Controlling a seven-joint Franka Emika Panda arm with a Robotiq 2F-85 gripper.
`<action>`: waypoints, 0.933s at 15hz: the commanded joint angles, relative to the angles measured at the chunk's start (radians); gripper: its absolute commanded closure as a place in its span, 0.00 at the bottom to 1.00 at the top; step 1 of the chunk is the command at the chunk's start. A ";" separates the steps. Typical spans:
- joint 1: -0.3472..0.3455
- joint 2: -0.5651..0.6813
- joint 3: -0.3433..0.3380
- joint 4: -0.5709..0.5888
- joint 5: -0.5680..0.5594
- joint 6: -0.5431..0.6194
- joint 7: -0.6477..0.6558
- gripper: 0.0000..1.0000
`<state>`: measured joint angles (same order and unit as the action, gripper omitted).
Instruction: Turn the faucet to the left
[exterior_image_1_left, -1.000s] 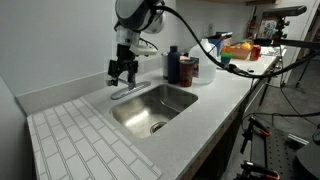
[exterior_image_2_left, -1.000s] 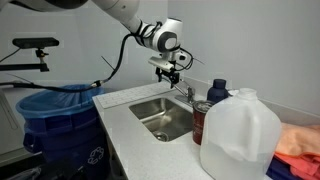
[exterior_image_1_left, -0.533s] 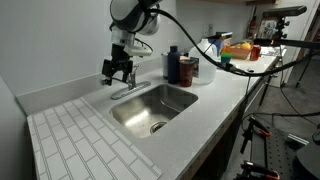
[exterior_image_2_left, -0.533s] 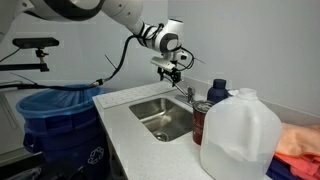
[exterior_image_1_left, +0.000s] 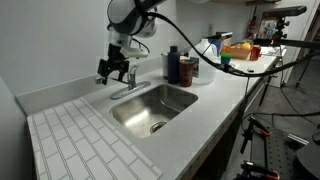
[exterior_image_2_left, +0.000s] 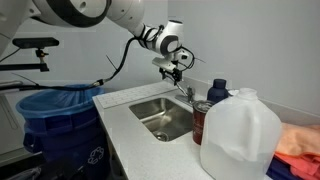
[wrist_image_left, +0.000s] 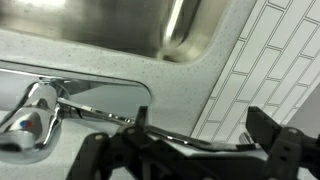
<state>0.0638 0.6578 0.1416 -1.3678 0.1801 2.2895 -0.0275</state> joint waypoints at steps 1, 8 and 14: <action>0.029 0.028 -0.020 0.047 -0.033 0.126 0.001 0.00; 0.021 -0.012 -0.013 -0.002 -0.054 0.228 0.001 0.00; -0.017 -0.095 -0.031 -0.064 -0.040 0.237 0.007 0.00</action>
<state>0.0704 0.6203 0.1168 -1.3739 0.1264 2.5244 -0.0265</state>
